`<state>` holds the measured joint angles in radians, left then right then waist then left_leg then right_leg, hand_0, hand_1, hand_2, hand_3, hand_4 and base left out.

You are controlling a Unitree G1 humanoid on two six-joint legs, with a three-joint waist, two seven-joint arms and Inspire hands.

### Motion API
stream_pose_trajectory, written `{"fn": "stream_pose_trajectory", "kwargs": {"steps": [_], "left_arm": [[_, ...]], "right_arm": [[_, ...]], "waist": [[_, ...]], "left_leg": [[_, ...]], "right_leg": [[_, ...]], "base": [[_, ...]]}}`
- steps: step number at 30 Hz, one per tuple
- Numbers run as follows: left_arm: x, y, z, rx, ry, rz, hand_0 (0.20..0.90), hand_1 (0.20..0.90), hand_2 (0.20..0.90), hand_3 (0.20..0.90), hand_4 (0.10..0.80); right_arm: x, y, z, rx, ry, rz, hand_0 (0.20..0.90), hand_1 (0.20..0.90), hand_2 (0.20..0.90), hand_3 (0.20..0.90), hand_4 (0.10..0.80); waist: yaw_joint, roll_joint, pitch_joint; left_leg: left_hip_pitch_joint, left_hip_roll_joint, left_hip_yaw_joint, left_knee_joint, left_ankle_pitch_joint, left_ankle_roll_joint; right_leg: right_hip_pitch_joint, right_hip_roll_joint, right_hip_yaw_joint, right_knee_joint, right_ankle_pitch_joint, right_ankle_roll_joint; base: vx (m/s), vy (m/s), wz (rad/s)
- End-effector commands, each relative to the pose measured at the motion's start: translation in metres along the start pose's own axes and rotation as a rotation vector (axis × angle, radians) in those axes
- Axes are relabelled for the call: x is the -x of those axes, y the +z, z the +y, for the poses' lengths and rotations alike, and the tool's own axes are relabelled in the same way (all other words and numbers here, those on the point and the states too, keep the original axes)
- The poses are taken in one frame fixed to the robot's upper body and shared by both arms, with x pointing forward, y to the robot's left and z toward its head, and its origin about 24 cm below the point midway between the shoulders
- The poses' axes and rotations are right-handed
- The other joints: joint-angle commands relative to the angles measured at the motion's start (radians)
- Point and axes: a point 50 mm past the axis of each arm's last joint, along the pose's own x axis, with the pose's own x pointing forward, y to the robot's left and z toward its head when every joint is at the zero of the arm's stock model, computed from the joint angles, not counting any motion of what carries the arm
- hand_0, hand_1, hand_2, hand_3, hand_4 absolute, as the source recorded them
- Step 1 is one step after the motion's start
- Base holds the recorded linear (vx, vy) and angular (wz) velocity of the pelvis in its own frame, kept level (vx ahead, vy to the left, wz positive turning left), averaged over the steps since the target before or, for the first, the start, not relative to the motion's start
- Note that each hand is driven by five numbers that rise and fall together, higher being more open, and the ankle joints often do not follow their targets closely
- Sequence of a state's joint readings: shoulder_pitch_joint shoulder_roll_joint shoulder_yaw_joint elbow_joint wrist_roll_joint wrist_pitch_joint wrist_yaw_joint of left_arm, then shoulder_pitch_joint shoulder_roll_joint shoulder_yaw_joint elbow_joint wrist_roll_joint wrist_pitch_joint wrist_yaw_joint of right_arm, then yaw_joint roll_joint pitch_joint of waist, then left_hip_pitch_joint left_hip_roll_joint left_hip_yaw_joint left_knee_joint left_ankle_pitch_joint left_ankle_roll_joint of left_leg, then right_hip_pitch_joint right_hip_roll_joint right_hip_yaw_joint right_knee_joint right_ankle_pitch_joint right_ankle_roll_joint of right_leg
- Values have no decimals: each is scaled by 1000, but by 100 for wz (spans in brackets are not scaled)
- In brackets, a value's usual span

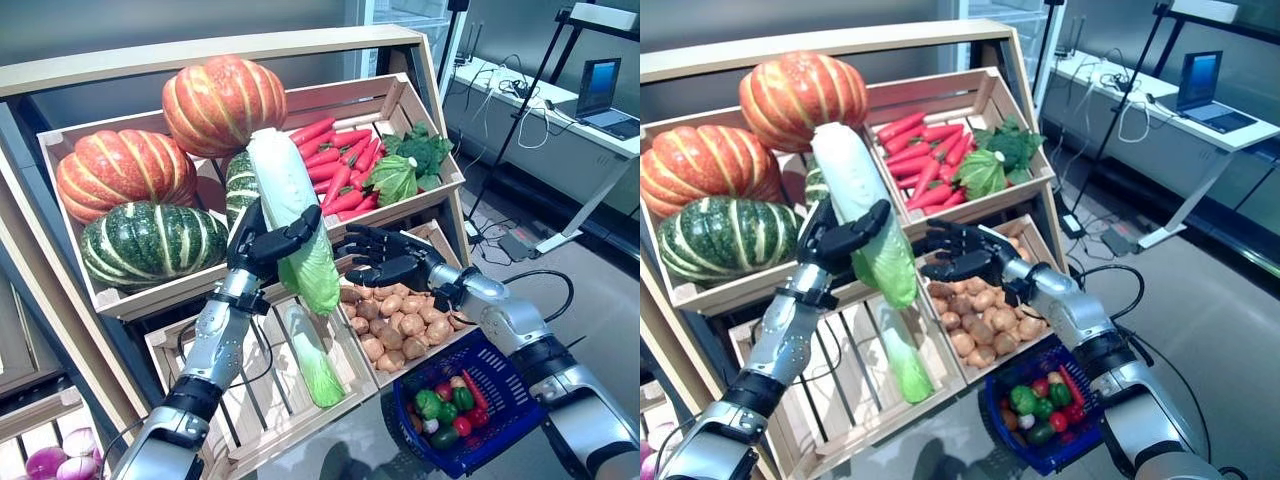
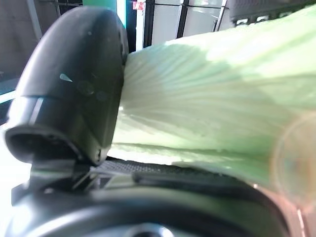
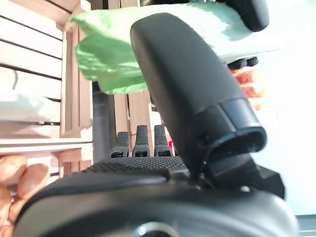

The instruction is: Put vegetables into the basket

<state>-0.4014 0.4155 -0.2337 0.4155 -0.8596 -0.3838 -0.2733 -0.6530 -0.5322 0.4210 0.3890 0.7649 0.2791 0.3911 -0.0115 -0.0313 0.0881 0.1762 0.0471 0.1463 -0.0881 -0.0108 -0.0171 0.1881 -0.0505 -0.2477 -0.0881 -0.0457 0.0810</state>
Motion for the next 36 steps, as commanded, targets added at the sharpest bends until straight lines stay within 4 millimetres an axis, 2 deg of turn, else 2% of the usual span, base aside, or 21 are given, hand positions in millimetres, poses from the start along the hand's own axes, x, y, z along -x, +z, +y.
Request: {"fn": "stream_pose_trajectory", "kwargs": {"steps": [1, 7, 16, 23, 32, 36], "left_arm": [[-53, 36, -31, -32, -169, -160, 300, 300, 300, 300, 400], [-53, 24, -39, -37, -211, -118, 300, 300, 300, 300, 400], [-51, 22, -38, -39, -252, -110, 300, 300, 300, 300, 400], [-57, 25, -45, 30, -273, -146, 300, 300, 300, 300, 400], [-68, 31, -70, 113, -293, -215, 300, 300, 300, 300, 400], [-73, 34, -81, 150, -306, -236, 300, 300, 300, 300, 400]], "right_arm": [[-16, 57, 8, 0, 134, -149, 900, 900, 900, 900, 800], [-24, 66, 23, -70, 302, -96, 900, 900, 900, 900, 800], [-22, 50, 31, -222, 502, 32, 900, 900, 900, 900, 800], [-27, 29, 26, -202, 448, 170, 900, 900, 900, 900, 800], [-34, -12, 13, -300, 296, 327, 900, 900, 900, 900, 800], [-43, -20, 17, -355, 252, 325, 900, 900, 900, 900, 800]], "waist": [[20, -20, -116], [27, -22, -130], [38, -27, -140], [37, -27, -140], [46, -22, -134], [53, -19, -131]], "left_leg": [[-8, -44, 16, 1, -108, 26], [6, -42, 6, 1, -122, 23], [6, -41, 5, 1, -121, 21], [8, -42, 5, 1, -122, 21], [6, -43, 9, 1, -117, 27], [2, -44, 3, 1, -116, 28]], "right_leg": [[-25, 26, 9, 1, -26, -34], [-12, 27, 10, 1, -35, -29], [-11, 23, 2, 1, -35, -27], [-12, 23, 8, 1, -35, -26], [-15, 25, 7, 1, -32, -37], [-17, 25, 7, 1, -33, -41]], "base": [[0, 0, 0], [12, 8, 0], [0, 0, 0], [0, 0, 0], [-11, 2, 0], [0, 0, 0]]}}
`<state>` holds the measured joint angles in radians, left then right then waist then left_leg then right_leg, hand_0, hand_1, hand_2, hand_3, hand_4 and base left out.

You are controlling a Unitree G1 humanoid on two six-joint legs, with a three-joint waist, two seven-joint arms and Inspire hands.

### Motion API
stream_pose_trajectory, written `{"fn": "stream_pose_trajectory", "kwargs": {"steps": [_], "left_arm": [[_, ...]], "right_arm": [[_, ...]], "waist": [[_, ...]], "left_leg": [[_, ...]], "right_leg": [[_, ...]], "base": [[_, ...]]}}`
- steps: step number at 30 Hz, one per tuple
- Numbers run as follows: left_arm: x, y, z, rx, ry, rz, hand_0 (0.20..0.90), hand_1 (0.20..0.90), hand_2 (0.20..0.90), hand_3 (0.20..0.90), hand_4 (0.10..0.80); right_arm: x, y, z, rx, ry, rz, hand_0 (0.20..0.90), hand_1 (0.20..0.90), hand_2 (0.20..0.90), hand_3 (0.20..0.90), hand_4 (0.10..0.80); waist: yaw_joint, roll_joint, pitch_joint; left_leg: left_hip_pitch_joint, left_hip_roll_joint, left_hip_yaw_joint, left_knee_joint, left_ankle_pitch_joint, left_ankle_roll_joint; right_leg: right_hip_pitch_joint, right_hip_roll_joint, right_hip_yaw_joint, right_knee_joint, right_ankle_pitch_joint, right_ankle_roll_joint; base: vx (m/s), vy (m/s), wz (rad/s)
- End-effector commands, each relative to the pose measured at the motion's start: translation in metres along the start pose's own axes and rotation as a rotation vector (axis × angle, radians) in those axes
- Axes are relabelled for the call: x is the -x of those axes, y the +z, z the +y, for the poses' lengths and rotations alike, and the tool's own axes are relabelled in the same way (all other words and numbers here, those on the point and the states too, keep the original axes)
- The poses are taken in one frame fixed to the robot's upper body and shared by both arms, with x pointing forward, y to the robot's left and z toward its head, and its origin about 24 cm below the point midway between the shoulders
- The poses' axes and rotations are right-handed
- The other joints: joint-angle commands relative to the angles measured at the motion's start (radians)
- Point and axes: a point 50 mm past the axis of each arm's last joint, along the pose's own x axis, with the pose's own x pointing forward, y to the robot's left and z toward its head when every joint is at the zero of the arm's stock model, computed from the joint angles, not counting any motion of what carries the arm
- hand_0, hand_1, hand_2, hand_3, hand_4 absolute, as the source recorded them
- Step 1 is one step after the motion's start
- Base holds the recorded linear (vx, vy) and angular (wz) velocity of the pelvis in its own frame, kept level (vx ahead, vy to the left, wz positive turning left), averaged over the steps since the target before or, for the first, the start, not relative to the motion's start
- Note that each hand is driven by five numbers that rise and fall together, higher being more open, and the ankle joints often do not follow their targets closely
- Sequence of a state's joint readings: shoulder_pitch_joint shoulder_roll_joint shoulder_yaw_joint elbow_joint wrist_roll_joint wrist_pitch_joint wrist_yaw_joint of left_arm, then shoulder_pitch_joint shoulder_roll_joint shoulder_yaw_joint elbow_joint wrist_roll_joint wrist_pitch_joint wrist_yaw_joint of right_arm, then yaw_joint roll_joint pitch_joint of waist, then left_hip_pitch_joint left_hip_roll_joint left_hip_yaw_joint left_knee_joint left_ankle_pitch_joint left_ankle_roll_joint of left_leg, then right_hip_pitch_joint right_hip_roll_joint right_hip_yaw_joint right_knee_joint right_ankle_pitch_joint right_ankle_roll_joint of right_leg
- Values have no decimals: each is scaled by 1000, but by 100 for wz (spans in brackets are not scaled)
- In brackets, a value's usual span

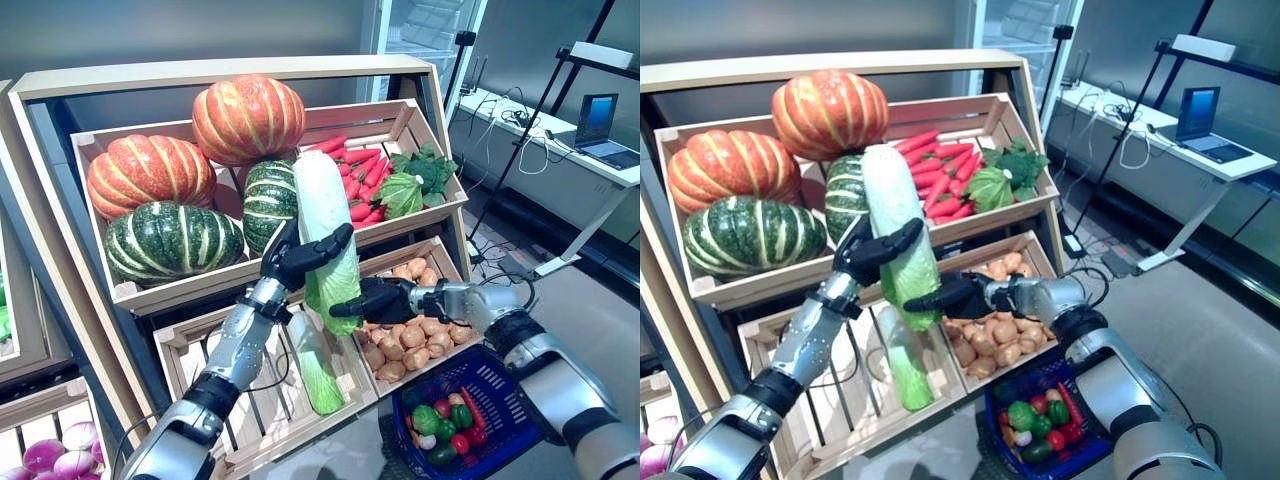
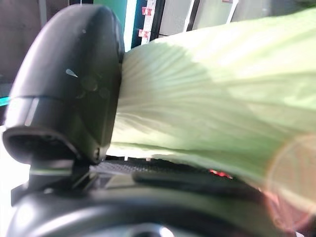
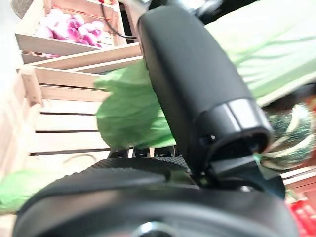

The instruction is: Put vegetables into the basket

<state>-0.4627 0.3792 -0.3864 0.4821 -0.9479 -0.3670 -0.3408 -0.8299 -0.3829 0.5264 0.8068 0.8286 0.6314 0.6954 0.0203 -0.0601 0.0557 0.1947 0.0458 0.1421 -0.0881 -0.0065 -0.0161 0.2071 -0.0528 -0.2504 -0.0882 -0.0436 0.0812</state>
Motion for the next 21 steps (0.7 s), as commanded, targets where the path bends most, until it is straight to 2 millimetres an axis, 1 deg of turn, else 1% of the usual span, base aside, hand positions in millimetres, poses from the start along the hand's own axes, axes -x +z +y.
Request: {"fn": "stream_pose_trajectory", "kwargs": {"steps": [1, 6, 8, 9, 11, 12, 14, 16, 19, 21], "left_arm": [[-66, 61, -54, 46, -195, -331, 300, 300, 300, 300, 400], [-68, 55, -66, 117, -212, -333, 300, 300, 300, 300, 400], [-71, 49, -79, 156, -238, -325, 300, 300, 300, 300, 400], [-71, 49, -79, 156, -238, -325, 300, 300, 300, 300, 400], [-71, 42, -91, 174, -276, -294, 300, 300, 300, 300, 400], [-71, 41, -92, 177, -279, -291, 300, 300, 300, 300, 400], [-68, 34, -99, 185, -295, -259, 300, 300, 300, 300, 400], [-64, 26, -101, 183, -299, -221, 300, 300, 300, 300, 400], [-56, 16, -95, 179, -296, -172, 300, 300, 300, 300, 400], [-53, 12, -92, 162, -296, -151, 300, 300, 300, 300, 400]], "right_arm": [[-10, 34, 11, 3, 0, -109, 900, 900, 900, 900, 800], [-22, 34, 14, -17, -57, -132, 900, 900, 900, 900, 800], [-28, 42, 21, -33, -66, -187, 900, 900, 900, 900, 800], [-28, 43, 21, -33, -66, -187, 900, 900, 900, 900, 800], [-31, 55, 28, -47, -60, -261, 900, 900, 900, 900, 800], [-31, 56, 29, -46, -61, -270, 900, 900, 900, 900, 800], [-30, 67, 34, -41, -65, -321, 900, 900, 900, 900, 800], [-25, 78, 38, -16, -74, -365, 900, 900, 900, 900, 800], [-10, 95, 36, 21, -106, -411, 900, 900, 900, 900, 800], [-1, 101, 31, 51, -138, -416, 900, 900, 900, 900, 800]], "waist": [[25, 12, -96], [33, 13, -94], [38, 14, -91], [38, 14, -91], [43, 16, -91], [43, 16, -91], [46, 16, -91], [47, 15, -91], [51, 13, -94], [52, 11, -95]], "left_leg": [[-17, -44, 2, 1, -121, 28], [-19, -45, -7, 1, -121, 29], [-19, -45, -15, 1, -121, 30], [-19, -46, -15, 1, -121, 30], [-19, -46, -23, 1, -122, 31], [-19, -46, -24, 1, -122, 31], [-18, -47, -31, 1, -123, 32], [-17, -48, -36, 1, -124, 33], [-15, -47, -36, 1, -126, 33], [-13, -47, -36, 1, -127, 33]], "right_leg": [[-36, 27, 9, 1, -36, -43], [-36, 26, 7, 1, -37, -46], [-36, 26, 7, 1, -37, -49], [-35, 26, 7, 1, -38, -49], [-34, 26, 6, 1, -38, -52], [-34, 26, 6, 1, -38, -52], [-33, 25, 6, 1, -39, -51], [-32, 24, 6, 1, -39, -50], [-31, 22, 4, 1, -40, -49], [-28, 22, 3, 1, -40, -48]], "base": [[0, 0, 0], [0, 0, 0], [0, 0, 0], [0, 0, 0], [12, 7, 5], [19, 5, 7], [24, 1, 9], [30, 1, 9], [19, 1, 2], [27, -1, 4]]}}
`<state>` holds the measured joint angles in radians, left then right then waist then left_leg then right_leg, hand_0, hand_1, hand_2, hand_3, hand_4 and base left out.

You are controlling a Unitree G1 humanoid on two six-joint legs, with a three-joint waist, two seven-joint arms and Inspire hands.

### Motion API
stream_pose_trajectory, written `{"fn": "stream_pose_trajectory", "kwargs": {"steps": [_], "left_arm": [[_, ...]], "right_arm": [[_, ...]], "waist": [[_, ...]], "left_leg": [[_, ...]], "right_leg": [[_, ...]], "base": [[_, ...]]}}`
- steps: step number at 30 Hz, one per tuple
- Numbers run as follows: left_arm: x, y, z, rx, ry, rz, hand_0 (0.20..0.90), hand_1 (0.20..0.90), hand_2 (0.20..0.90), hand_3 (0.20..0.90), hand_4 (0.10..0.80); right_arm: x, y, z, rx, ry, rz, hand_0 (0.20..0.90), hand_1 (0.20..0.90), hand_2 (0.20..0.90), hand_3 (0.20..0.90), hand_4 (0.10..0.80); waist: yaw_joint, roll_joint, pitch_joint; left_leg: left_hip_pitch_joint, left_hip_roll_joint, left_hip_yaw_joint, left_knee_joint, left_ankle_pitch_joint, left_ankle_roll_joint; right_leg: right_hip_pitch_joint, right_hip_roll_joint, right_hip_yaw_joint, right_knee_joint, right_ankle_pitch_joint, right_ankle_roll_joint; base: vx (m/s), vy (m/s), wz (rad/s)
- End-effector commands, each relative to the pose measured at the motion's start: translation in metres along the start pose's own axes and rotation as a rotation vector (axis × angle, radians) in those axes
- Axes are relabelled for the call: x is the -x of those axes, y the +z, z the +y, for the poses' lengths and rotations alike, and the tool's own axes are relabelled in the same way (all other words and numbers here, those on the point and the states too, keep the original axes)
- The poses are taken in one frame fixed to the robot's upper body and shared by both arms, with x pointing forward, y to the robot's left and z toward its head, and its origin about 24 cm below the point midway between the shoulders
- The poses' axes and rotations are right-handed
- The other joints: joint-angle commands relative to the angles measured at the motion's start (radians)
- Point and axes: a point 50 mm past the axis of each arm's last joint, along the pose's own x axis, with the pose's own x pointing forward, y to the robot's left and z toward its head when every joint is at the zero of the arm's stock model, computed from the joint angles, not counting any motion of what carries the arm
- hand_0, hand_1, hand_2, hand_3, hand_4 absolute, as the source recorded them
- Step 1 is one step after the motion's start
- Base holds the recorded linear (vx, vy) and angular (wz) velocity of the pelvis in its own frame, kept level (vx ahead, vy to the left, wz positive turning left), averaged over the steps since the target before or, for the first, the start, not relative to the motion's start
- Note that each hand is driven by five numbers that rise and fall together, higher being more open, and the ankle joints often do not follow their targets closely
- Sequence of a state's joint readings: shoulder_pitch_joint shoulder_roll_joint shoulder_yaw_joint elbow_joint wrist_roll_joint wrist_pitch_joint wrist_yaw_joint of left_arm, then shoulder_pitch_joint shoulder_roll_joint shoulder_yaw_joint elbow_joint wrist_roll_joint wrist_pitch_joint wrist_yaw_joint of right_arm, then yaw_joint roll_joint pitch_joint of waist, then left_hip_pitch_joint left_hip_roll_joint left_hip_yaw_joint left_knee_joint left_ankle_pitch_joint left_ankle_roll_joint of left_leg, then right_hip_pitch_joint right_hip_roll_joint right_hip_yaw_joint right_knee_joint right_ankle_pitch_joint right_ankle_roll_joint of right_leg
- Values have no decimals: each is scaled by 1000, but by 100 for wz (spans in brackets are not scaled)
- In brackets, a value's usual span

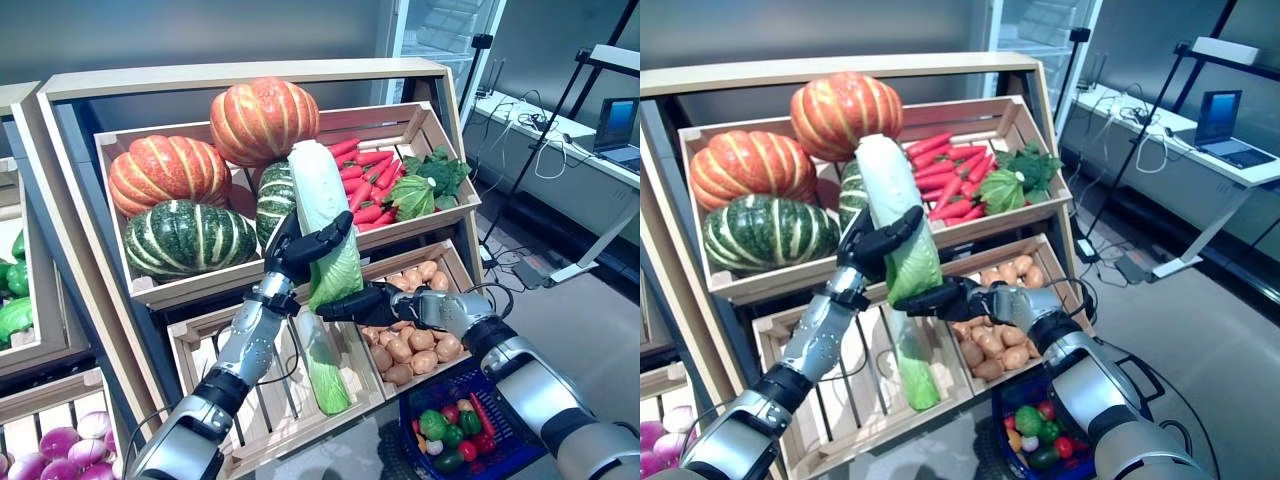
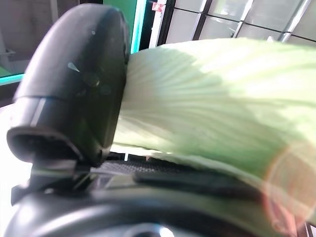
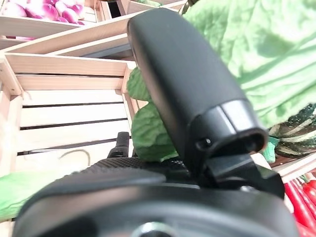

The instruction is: Put vegetables into the basket

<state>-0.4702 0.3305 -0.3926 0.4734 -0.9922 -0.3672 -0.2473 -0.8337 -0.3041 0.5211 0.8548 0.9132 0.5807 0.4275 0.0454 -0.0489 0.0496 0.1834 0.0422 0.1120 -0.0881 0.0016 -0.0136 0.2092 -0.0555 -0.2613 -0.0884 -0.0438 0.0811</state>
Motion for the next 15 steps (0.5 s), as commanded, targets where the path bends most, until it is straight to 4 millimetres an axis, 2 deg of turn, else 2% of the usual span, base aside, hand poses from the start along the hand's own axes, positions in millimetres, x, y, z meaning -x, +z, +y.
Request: {"fn": "stream_pose_trajectory", "kwargs": {"steps": [1, 7, 15], "left_arm": [[-37, 6, -87, 70, -381, -96, 300, 300, 300, 300, 400], [-31, 6, -73, -5, -371, -61, 300, 300, 300, 300, 400], [-27, 10, -53, -99, -340, -28, 300, 300, 300, 300, 400]], "right_arm": [[24, 105, 30, 110, 23, -366, 900, 900, 900, 900, 800], [46, 113, 7, 194, -82, -352, 900, 900, 900, 900, 800], [63, 103, -14, 281, -113, -263, 900, 900, 900, 900, 800]], "waist": [[27, -1, -91], [27, -7, -93], [18, -11, -88]], "left_leg": [[-1, -43, -5, 1, -135, 30], [0, -41, -3, 1, -135, 30], [0, -43, -2, 1, -132, 29]], "right_leg": [[-30, 24, 13, 1, -40, -47], [-28, 23, 14, 1, -39, -47], [-30, 24, 21, 1, -35, -47]], "base": [[0, 0, 0], [0, 0, 0], [0, 0, 0]]}}
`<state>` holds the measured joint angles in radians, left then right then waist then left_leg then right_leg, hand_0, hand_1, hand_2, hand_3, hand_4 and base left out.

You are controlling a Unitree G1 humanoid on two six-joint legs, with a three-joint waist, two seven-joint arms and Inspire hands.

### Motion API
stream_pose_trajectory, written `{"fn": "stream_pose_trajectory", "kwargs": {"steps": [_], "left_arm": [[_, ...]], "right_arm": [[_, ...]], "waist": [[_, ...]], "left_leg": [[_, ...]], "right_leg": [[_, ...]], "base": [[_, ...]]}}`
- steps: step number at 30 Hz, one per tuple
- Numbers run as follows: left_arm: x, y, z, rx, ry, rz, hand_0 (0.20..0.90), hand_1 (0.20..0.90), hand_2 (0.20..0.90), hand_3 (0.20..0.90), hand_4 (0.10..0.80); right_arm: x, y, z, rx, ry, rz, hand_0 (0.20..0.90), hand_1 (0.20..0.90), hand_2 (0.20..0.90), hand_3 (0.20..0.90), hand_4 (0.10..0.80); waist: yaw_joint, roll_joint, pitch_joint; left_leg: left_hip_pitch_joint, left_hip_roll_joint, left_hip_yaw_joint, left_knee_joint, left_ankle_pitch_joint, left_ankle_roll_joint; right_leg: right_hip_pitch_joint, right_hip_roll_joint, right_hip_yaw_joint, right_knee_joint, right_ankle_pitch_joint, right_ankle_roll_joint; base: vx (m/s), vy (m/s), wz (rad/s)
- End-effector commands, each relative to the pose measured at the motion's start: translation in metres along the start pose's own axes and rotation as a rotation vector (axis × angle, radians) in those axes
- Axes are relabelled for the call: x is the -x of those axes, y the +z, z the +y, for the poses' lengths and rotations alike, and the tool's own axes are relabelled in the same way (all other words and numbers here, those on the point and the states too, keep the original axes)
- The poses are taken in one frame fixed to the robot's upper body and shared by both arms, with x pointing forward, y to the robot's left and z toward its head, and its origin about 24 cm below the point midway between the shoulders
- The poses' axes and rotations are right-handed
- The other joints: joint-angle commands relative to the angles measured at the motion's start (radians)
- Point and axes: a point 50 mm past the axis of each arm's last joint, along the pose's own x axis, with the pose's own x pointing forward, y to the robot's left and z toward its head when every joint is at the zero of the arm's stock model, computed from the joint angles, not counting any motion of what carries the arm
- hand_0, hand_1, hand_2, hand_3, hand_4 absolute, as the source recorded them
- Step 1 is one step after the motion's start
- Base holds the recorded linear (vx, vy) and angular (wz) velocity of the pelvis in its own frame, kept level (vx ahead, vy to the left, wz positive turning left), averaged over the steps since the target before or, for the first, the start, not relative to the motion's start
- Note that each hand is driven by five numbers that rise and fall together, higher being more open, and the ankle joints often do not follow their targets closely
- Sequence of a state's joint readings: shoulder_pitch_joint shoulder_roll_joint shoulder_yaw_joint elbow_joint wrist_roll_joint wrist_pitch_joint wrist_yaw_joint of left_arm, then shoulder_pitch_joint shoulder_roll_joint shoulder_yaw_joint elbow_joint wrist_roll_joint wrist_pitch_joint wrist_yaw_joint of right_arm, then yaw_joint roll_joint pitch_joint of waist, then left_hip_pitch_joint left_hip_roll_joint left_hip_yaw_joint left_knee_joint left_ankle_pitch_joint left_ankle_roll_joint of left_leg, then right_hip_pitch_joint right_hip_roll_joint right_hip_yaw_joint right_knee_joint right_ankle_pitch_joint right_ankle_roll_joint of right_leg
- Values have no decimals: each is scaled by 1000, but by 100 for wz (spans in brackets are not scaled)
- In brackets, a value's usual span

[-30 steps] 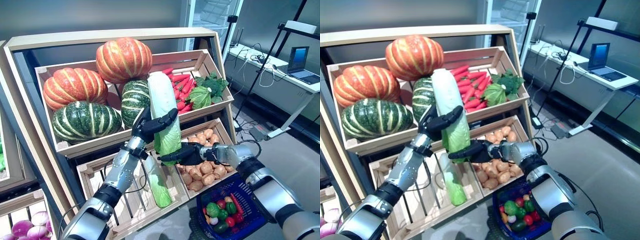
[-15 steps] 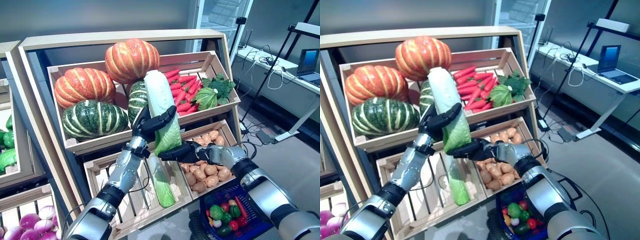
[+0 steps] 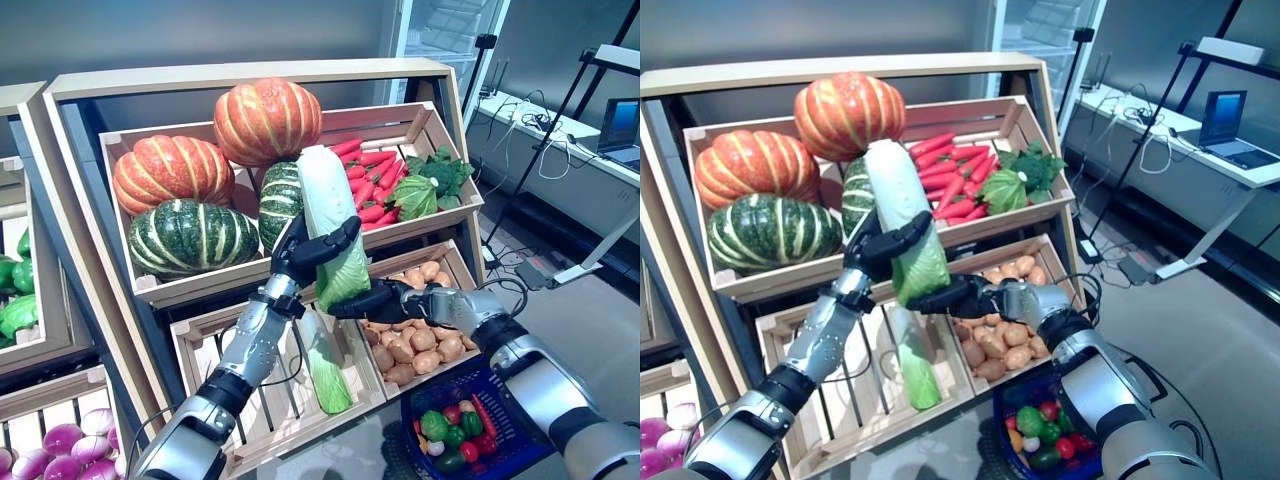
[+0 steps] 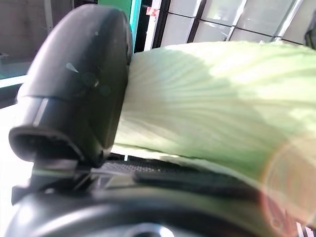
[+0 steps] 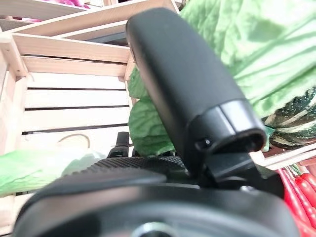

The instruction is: Put vegetables into the basket

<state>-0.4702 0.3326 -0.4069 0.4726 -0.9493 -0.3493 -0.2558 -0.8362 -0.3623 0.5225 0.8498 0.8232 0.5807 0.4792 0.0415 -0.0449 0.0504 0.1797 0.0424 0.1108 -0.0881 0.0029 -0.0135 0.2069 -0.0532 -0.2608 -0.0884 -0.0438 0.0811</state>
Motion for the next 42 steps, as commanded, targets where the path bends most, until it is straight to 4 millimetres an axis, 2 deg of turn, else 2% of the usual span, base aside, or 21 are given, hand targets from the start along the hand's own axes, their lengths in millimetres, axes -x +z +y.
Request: {"fn": "stream_pose_trajectory", "kwargs": {"steps": [1, 7, 13, 22, 32, 38, 42], "left_arm": [[-27, 17, -45, -87, -297, -64, 300, 300, 300, 300, 400], [-21, 24, -19, -181, -241, -42, 300, 300, 300, 300, 400], [-17, 28, -8, -205, -222, -43, 300, 300, 300, 300, 400], [-15, 25, -8, -168, -226, -59, 300, 300, 300, 300, 400], [-9, 12, -13, -139, -246, -50, 300, 300, 300, 300, 400], [-5, 12, -7, -92, -237, -57, 300, 300, 300, 300, 400], [-5, 6, -14, -26, -246, -72, 300, 300, 300, 300, 400]], "right_arm": [[52, 95, -10, 207, -70, -269, 900, 900, 900, 900, 800], [59, 84, -12, 249, -15, -225, 900, 900, 900, 900, 800], [63, 85, -7, 260, 22, -240, 900, 900, 900, 900, 800], [58, 88, 7, 208, 141, -265, 900, 900, 900, 900, 800], [38, 72, 38, 17, 445, -248, 900, 900, 900, 900, 800], [35, 80, 50, -110, 498, -342, 900, 900, 900, 900, 800], [31, 88, 55, -159, 493, -437, 900, 900, 900, 900, 800]], "waist": [[21, -16, -88], [10, -21, -81], [0, -24, -81], [1, -26, -81], [17, -28, -89], [23, -25, -95], [25, -21, -96]], "left_leg": [[4, -43, 0, 1, -133, 29], [8, -43, 10, 1, -132, 27], [8, -42, 20, 1, -131, 27], [3, -41, 25, 1, -128, 28], [4, -41, 9, 1, -130, 27], [6, -40, 5, 1, -133, 25], [7, -39, 4, 1, -132, 26]], "right_leg": [[-27, 21, 21, 1, -34, -46], [-25, 19, 27, 1, -31, -43], [-26, 18, 32, 1, -29, -39], [-31, 18, 35, 1, -27, -39], [-24, 18, 28, 1, -35, -41], [-22, 17, 21, 1, -37, -38], [-21, 16, 20, 1, -37, -40]], "base": [[0, 0, 0], [0, 0, 0], [0, 0, 0], [0, 0, 0], [0, 0, 0], [0, 0, 0], [0, 0, 0]]}}
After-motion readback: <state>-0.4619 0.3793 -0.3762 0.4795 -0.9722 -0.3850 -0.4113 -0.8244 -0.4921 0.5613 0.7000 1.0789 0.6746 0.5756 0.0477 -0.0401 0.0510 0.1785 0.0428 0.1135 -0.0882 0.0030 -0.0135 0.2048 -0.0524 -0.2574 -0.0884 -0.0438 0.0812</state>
